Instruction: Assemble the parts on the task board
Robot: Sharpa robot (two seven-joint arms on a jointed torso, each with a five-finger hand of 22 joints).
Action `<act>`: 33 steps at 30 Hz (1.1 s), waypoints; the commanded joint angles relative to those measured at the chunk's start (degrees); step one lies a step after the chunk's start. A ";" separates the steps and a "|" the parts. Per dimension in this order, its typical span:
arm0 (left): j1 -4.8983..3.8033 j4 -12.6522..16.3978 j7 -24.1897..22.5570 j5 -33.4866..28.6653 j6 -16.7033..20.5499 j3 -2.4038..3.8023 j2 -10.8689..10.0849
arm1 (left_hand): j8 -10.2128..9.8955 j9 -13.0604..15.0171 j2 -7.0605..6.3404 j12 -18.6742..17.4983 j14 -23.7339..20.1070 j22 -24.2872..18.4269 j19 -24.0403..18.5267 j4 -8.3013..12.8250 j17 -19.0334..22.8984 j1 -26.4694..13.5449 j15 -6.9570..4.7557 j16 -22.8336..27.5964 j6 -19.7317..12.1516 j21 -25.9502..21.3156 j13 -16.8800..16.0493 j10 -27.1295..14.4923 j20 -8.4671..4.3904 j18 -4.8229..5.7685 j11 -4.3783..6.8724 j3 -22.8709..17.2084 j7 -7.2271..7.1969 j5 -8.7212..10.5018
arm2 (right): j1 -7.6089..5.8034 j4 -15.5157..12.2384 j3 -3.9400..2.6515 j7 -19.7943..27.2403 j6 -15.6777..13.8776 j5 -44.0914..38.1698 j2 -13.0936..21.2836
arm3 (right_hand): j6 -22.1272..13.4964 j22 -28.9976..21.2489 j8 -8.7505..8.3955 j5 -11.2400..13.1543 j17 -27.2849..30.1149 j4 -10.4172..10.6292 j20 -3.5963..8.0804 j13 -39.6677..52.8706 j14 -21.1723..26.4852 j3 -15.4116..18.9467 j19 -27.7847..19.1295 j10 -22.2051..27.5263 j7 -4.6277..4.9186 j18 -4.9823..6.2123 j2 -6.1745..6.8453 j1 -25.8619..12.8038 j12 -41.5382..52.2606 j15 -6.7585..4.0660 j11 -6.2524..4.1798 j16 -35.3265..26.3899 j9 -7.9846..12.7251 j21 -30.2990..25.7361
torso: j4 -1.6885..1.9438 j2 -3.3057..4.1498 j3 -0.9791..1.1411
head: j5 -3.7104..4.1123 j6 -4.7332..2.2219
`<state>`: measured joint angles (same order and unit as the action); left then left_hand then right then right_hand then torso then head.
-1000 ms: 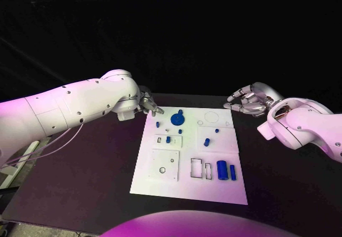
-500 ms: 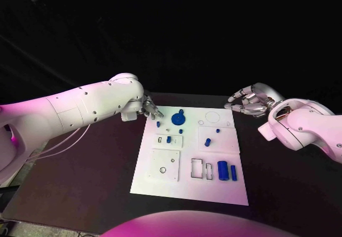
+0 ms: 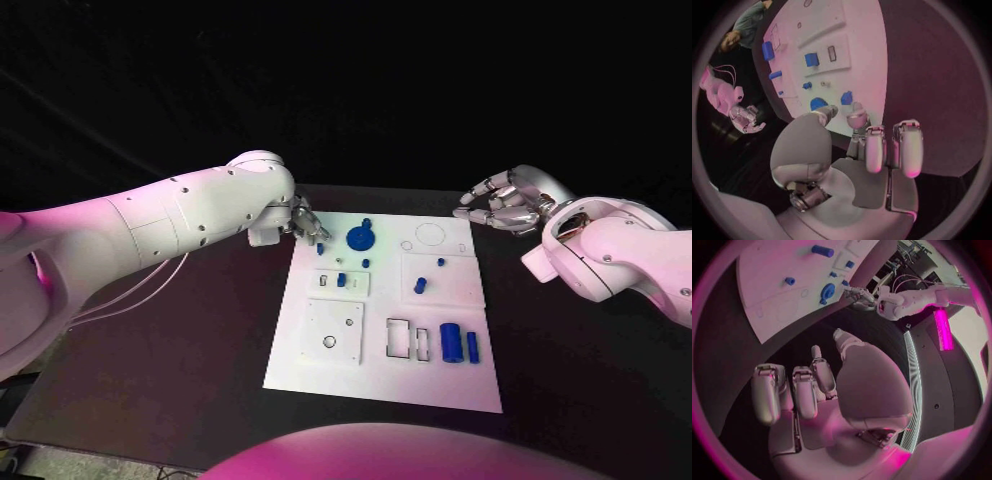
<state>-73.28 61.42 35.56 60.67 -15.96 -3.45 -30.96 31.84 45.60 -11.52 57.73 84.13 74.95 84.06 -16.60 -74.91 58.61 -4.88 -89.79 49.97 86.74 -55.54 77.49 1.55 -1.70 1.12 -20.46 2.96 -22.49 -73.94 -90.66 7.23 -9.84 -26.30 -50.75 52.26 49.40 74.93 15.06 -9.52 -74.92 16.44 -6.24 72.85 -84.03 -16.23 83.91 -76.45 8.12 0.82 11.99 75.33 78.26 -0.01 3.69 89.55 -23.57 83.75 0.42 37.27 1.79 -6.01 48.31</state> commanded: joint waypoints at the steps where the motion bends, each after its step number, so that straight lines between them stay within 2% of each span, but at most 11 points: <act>1: 0.04 -0.13 -1.11 -0.45 -1.35 -0.01 0.20 | -0.35 -0.17 0.26 0.05 5.87 12.83 3.41 0.03 -15.09 0.50 0.41 -0.21 -0.21 -0.25 -0.04 -0.34 0.33 0.69 -0.11 0.45 0.05 0.24 | 0.04 0.00 -0.01 0.40 0.26 -0.46 -0.07 | -0.36 11.97 0.28 0.18 -13.06 -0.01 0.32 -0.10 -5.43 0.00 2.19 0.50 0.09 0.91 -0.08 -0.48 -0.27 -0.28 -0.02 -0.34 -0.10 -0.37 | 0.04 -0.05 0.02 | -0.02 0.10; 18: 0.13 -0.23 -1.28 -0.90 -2.27 -0.12 0.23 | -1.15 -0.99 1.27 0.30 5.87 12.85 3.40 0.32 -15.09 3.22 0.38 -0.21 1.18 -0.32 -0.08 -0.36 0.44 0.68 -0.07 0.19 -0.10 -0.15 | 0.04 0.12 -0.01 0.30 0.35 -0.46 -0.23 | -0.39 11.95 0.32 -0.01 -13.06 -0.08 0.33 -0.05 -5.43 -0.07 2.18 0.45 0.07 0.92 -0.15 -0.52 -0.24 -0.29 -0.04 -0.35 -0.20 -0.42 | 0.00 -0.07 0.08 | -0.16 0.40; 33: 0.13 -0.08 -1.49 -1.42 -2.84 -0.20 0.21 | -1.40 -1.24 1.88 0.47 5.87 12.85 3.38 0.47 -15.09 5.56 0.25 -0.21 1.91 -0.40 -0.06 -0.29 0.35 0.66 0.06 -0.31 -0.28 1.18 | 0.04 0.14 -0.01 0.23 0.36 -0.46 -0.28 | -0.39 11.96 0.34 -0.10 -13.06 -0.10 0.34 -0.02 -5.43 -0.10 2.19 0.42 0.06 0.92 -0.17 -0.51 -0.21 -0.30 -0.04 -0.35 -0.23 -0.41 | 0.05 -0.08 0.06 | -0.10 0.54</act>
<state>-73.14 61.20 34.74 59.79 -17.69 -3.65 -30.86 30.80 44.40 -9.64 57.98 83.94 74.93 84.05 -16.18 -74.90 63.84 -4.69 -89.79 51.54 86.48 -55.56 77.50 1.54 -1.70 1.13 -20.57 2.63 -21.50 -73.94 -90.51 7.23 -9.87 -26.29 -50.75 52.04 49.40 74.91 15.06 -9.52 -74.91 16.44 -6.24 72.85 -84.03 -16.23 83.91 -76.45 8.12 0.82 11.99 75.33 78.26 -0.01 3.69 89.55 -23.75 83.52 0.43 37.18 1.86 -6.12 48.83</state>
